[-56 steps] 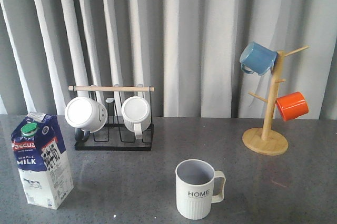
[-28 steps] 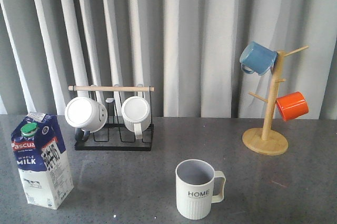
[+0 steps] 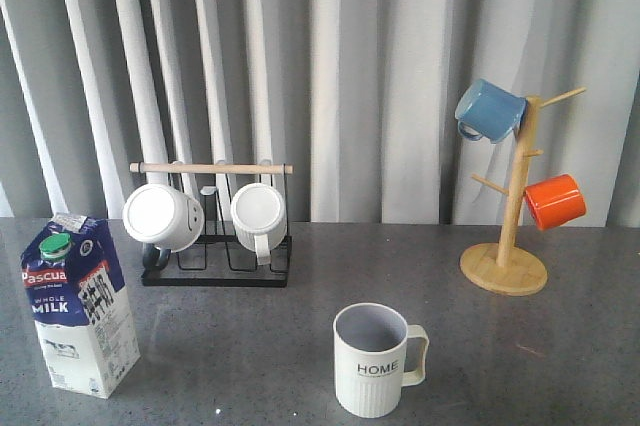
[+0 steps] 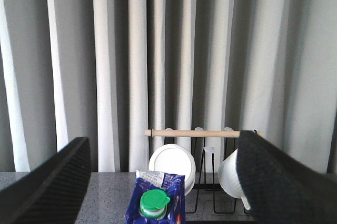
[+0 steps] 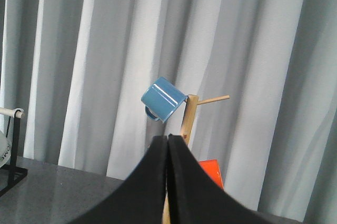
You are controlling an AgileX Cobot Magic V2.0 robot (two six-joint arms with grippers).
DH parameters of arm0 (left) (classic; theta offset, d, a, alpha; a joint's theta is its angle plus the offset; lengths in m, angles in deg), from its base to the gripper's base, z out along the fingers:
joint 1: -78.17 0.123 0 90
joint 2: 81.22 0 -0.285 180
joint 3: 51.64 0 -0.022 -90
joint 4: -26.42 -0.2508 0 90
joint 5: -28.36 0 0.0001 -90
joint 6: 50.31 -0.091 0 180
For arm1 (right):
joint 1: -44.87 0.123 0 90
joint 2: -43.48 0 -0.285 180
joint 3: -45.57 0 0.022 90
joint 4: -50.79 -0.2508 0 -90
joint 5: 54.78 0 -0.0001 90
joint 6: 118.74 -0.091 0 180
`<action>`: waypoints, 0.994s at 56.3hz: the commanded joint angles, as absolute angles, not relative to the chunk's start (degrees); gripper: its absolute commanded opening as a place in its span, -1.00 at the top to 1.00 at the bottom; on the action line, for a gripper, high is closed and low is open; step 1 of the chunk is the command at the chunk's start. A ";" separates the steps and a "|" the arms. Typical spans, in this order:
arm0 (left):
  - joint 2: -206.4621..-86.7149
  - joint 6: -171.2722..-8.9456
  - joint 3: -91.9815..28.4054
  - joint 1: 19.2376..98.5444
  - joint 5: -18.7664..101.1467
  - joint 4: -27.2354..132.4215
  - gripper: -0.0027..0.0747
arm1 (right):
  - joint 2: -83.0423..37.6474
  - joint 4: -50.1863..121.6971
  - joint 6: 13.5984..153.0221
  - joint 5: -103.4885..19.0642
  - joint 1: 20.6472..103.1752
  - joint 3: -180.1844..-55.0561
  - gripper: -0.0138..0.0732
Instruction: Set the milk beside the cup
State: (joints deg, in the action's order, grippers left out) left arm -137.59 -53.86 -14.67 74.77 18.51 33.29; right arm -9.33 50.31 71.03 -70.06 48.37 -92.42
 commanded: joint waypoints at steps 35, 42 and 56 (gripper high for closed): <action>-163.74 -53.95 -34.05 76.43 22.87 32.92 -0.93 | -8.99 50.79 71.28 -74.45 47.93 -93.86 0.70; -166.11 -53.51 -34.05 76.43 23.16 33.36 -0.93 | -8.99 50.79 71.28 -74.45 47.93 -93.86 0.70; -170.07 -52.12 -34.05 76.25 23.50 33.36 -0.91 | -8.99 50.79 71.28 -74.45 47.93 -93.86 0.70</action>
State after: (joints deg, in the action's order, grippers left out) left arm -170.83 -52.90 -32.10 76.36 27.42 32.90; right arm -9.33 50.31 71.03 -70.06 48.37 -92.39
